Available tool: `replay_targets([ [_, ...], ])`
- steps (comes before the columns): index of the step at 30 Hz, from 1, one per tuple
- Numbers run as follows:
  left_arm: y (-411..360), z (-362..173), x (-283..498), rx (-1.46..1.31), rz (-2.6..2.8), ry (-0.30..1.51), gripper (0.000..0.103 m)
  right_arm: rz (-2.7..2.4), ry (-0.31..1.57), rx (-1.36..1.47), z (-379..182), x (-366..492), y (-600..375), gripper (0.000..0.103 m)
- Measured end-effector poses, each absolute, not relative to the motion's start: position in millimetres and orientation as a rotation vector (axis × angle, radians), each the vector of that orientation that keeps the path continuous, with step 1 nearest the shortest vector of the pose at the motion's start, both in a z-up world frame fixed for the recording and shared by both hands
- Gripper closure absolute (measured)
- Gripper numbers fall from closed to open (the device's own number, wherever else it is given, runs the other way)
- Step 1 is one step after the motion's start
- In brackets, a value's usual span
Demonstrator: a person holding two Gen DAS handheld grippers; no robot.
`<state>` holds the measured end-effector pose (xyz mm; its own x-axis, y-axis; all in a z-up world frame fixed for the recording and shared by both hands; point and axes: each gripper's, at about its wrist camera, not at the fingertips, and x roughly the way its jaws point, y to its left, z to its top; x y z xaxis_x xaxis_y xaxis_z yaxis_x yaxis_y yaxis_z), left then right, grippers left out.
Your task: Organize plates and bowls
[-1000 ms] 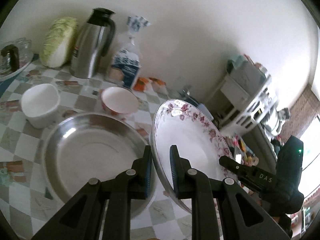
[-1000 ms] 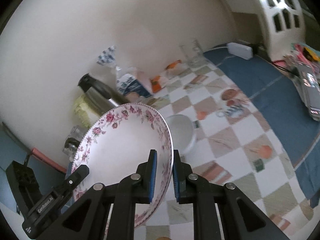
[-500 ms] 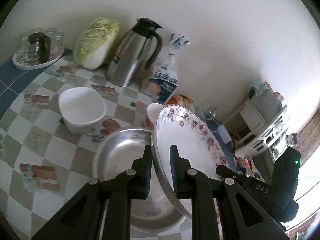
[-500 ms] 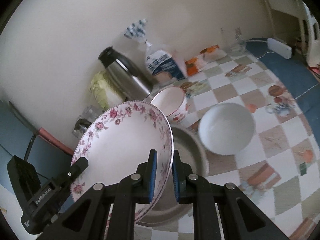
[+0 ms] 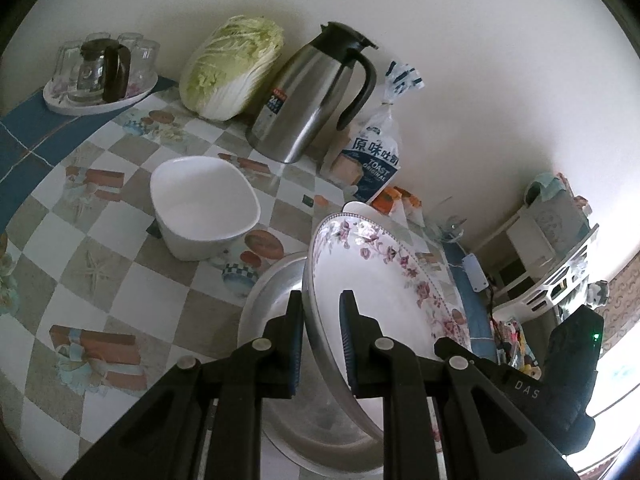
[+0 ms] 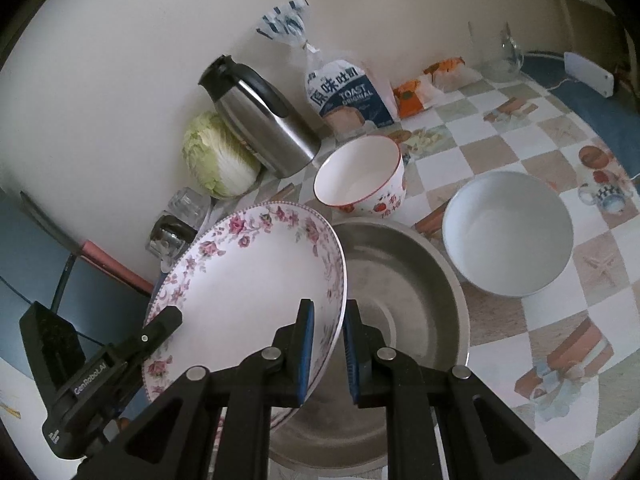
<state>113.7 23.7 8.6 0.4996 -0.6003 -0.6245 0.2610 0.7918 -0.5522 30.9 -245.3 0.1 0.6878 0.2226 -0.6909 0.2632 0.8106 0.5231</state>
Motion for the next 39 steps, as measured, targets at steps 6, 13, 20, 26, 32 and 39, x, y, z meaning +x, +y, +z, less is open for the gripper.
replay_targets([
  [6, 21, -6, 121, -0.416, -0.523, 0.94, 0.085, -0.02, 0.852, 0.656, -15, 39, -248, 0.087],
  [13, 17, -18, 125, -0.405, -0.507, 0.974, 0.085, -0.016, 0.88, 0.672, -30, 44, -251, 0.087],
  [20, 14, -25, 128, -0.397, -0.496, 0.997, 0.085, -0.021, 0.916, 0.676, -40, 48, -252, 0.088],
  [26, 6, -33, 129, -0.366, -0.495, 1.028, 0.085, -0.037, 0.936, 0.676, -45, 51, -255, 0.088],
  [32, -6, -42, 130, -0.322, -0.499, 1.06, 0.085, -0.063, 0.938, 0.683, -48, 49, -263, 0.088],
  [39, -14, -48, 131, -0.287, -0.496, 1.08, 0.085, -0.083, 0.944, 0.686, -52, 47, -269, 0.087],
])
